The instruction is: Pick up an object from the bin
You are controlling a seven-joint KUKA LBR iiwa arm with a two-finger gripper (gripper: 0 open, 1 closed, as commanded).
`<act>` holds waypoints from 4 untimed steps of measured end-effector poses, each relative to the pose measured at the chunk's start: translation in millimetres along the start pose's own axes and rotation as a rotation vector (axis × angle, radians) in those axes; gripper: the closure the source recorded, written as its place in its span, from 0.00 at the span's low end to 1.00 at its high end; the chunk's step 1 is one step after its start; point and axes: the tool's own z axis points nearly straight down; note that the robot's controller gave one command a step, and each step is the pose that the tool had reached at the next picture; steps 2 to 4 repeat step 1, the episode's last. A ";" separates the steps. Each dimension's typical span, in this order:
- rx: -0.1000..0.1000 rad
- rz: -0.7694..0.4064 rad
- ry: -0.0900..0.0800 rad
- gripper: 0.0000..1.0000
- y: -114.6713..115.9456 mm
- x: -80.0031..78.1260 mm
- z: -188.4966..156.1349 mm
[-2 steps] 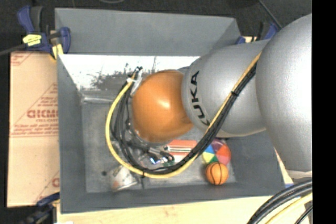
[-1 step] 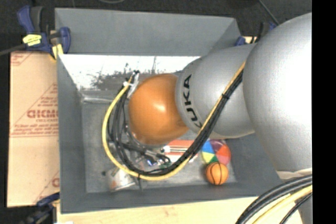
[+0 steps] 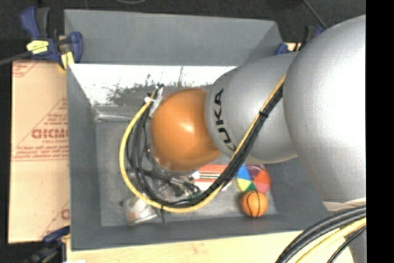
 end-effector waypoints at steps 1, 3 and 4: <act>0.000 0.000 0.000 1.00 0.0 0.0 0.0; 0.000 0.000 0.000 1.00 0.0 0.0 0.0; 0.000 0.000 0.000 1.00 0.0 0.0 0.0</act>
Offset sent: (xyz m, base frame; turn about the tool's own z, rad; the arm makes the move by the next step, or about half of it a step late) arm 0.0000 0.0000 0.0080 0.0000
